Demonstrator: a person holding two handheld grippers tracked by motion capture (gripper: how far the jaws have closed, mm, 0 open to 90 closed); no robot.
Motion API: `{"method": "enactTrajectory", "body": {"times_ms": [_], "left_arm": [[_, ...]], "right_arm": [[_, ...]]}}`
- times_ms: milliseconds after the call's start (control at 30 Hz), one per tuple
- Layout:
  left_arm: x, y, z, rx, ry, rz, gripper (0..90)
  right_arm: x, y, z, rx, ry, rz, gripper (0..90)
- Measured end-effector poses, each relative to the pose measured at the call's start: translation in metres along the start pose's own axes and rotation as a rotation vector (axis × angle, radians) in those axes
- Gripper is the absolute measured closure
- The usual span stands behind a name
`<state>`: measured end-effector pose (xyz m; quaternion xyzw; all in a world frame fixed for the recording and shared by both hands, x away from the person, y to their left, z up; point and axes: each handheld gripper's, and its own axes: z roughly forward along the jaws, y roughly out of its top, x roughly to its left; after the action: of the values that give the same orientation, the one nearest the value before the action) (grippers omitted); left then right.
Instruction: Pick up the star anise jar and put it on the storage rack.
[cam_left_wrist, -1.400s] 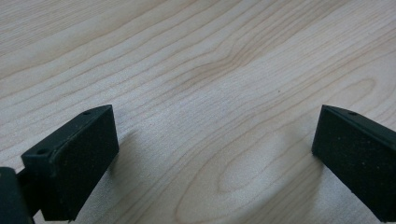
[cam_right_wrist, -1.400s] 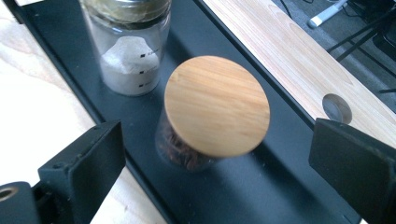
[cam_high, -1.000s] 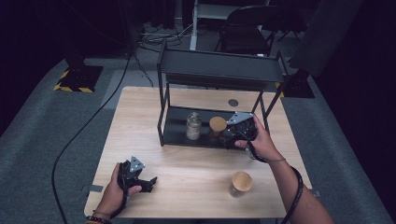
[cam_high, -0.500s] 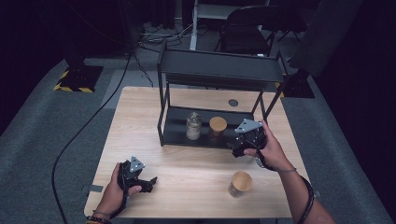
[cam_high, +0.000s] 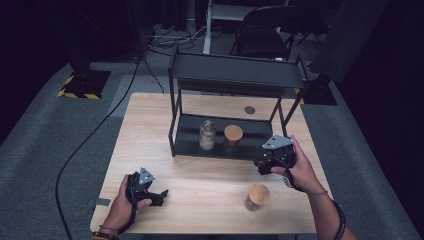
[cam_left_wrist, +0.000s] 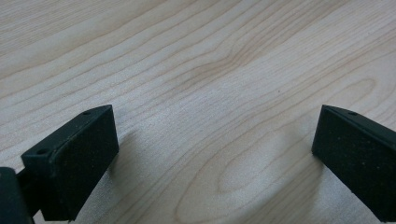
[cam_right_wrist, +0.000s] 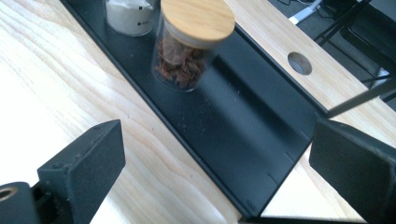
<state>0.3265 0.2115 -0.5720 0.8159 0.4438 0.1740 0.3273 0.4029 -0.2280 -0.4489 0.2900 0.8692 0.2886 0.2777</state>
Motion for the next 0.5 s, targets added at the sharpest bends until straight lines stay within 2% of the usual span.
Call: {"method": "enactTrajectory", "body": {"times_ms": [333,500], "left_arm": [[0.0,0.0,0.0,0.0,0.0,0.0,0.0],[0.0,0.0,0.0,0.0,0.0,0.0,0.0]], "right_arm": [[-0.005,-0.027,-0.012,0.007,-0.027,0.058,3.5],[-0.006,-0.04,-0.017,0.02,-0.042,0.072,3.5]]}}
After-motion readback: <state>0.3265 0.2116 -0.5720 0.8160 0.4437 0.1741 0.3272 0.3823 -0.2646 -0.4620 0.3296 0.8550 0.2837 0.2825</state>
